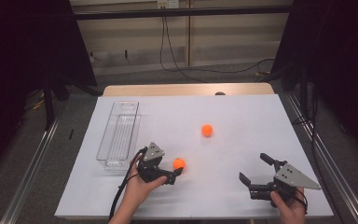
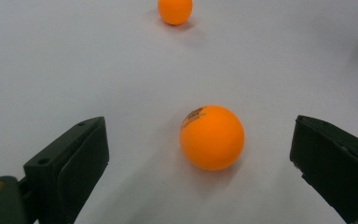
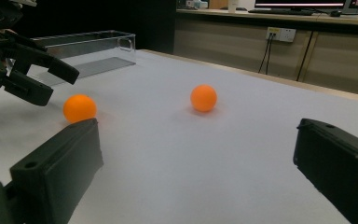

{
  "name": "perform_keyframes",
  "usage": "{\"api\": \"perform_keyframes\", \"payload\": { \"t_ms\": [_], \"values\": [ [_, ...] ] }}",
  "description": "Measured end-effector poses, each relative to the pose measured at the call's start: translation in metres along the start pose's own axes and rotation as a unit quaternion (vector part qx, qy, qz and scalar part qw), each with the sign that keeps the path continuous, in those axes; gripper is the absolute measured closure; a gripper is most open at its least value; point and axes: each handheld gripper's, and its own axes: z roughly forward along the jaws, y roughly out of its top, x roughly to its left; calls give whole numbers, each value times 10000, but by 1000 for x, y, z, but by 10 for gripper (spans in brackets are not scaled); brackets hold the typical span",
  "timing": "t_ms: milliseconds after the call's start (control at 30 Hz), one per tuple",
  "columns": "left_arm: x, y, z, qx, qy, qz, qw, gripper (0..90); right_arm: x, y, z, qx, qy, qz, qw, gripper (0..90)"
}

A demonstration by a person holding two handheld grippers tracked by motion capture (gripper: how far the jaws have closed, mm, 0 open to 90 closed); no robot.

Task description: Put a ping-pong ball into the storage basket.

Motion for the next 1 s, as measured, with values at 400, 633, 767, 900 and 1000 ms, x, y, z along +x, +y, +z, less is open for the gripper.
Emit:
{"api": "perform_keyframes", "payload": {
  "t_ms": [400,633,767,900,1000],
  "values": [
    [-1,3,6,79,-43,-2,10000,45,-1,0,0,-17,0,24,10000,6],
    [0,5,8,151,-51,-12,9999,46,-1,0,0,-6,4,28,10000,6],
    [-1,6,11,173,-50,-18,9998,46,-1,0,0,-4,-2,28,10000,6],
    [-2,5,14,272,-53,28,9996,46,-1,0,0,-1,-11,43,10000,6],
    [-1,5,15,299,-67,-20,9995,46,-1,0,0,2,-7,42,10000,6]
  ]
}}
